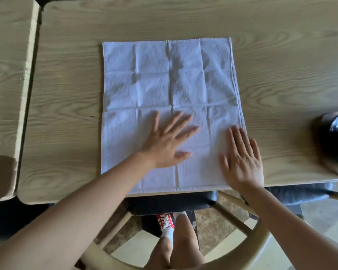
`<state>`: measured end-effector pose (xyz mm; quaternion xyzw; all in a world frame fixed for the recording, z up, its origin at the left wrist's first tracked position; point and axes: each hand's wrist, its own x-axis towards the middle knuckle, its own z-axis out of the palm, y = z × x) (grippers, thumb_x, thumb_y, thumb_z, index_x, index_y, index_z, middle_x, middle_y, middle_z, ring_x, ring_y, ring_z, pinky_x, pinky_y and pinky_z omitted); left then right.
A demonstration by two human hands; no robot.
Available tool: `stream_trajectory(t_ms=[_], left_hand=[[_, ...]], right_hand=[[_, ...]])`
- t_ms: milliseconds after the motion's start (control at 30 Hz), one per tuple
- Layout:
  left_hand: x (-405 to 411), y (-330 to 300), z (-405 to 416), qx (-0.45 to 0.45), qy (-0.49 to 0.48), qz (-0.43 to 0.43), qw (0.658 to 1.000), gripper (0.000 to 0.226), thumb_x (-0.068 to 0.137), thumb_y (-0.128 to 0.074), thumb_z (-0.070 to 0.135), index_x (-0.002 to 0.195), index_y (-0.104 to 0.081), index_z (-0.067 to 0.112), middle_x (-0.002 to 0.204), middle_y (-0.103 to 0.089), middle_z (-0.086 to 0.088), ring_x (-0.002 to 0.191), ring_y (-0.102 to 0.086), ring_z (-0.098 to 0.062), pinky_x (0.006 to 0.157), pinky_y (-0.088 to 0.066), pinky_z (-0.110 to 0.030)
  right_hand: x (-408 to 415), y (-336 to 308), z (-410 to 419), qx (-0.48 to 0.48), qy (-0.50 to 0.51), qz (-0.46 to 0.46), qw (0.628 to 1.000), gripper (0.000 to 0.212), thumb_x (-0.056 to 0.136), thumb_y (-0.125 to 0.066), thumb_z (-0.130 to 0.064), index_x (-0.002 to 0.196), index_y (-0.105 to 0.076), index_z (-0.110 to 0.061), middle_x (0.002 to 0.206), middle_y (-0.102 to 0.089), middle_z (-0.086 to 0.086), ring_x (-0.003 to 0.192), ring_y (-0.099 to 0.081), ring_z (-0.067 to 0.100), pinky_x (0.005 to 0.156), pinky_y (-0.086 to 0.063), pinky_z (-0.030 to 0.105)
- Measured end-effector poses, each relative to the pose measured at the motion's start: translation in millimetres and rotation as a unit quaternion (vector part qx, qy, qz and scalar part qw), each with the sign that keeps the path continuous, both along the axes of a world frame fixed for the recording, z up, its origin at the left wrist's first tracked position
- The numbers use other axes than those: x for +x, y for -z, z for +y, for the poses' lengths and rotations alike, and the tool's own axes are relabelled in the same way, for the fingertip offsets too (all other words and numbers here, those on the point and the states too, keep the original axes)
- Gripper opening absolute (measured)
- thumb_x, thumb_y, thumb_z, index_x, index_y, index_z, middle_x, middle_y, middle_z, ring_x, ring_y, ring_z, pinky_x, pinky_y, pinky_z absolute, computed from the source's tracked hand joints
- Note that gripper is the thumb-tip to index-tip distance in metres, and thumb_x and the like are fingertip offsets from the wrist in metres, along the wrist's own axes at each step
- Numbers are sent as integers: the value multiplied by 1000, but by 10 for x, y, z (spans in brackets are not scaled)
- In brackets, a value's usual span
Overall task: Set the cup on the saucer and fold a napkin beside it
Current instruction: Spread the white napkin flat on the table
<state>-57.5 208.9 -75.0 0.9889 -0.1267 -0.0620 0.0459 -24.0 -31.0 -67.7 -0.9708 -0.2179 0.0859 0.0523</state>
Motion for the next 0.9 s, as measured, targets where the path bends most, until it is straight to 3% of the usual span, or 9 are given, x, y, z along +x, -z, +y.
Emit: stream_trajectory(t_ms=[133, 333, 500, 633, 733, 800, 900], left_hand=[[289, 26, 750, 18, -122, 5, 992, 72, 78, -21, 69, 144, -7, 41, 158, -6, 2, 144, 2, -19, 104, -1, -71], [499, 20, 1522, -4, -263, -13, 965, 76, 75, -21, 72, 144, -8, 41, 158, -3, -1, 144, -1, -22, 110, -5, -62], [491, 61, 1535, 2, -259, -38, 965, 74, 77, -22, 70, 144, -8, 39, 158, -5, -4, 144, -3, -22, 111, -2, -60], [507, 42, 1527, 3, -263, -31, 964, 75, 78, -20, 70, 145, -10, 36, 158, -6, -5, 144, -3, -24, 112, 0, -57], [503, 25, 1509, 6, -263, -37, 964, 75, 79, -21, 69, 145, -10, 37, 158, -6, -5, 144, -4, -24, 112, -1, -57], [499, 12, 1508, 7, -259, -40, 965, 74, 78, -23, 67, 145, -11, 37, 158, -6, -5, 144, -5, -23, 112, -2, -60], [500, 24, 1530, 9, -259, -32, 965, 74, 79, -21, 68, 145, -8, 39, 158, -4, -5, 145, -3, -22, 111, 0, -61]], right_hand=[[-10, -32, -1, 3, 7, 9, 1000, 67, 88, -22, -44, 148, -11, -16, 155, -12, 4, 144, -7, 17, 117, -7, 38], [-23, -140, 29, -3, -4, 30, 1000, 66, 89, -21, -43, 146, -15, -12, 155, -15, 6, 143, -9, 19, 117, -7, 40], [117, -316, 302, -16, -7, 1, 1000, 65, 91, -17, -51, 148, -5, -21, 156, -5, 1, 143, 0, 15, 113, 13, 47], [433, -334, 1308, 74, -89, -56, 992, 61, 93, -28, -46, 146, -14, -20, 155, -13, 5, 143, -8, 21, 112, 6, 51], [600, -195, 1964, 43, -175, -43, 983, 61, 92, -32, -45, 146, -14, -24, 157, -13, 6, 144, -5, 22, 111, 8, 52], [737, -59, 2091, 11, -204, -29, 979, 62, 91, -33, -46, 146, -14, -26, 157, -10, 4, 144, -3, 20, 111, 10, 52], [1090, 42, 1837, 34, -161, -10, 986, 63, 89, -30, -49, 146, -16, -25, 157, -13, 3, 144, -6, 17, 113, 1, 50]])
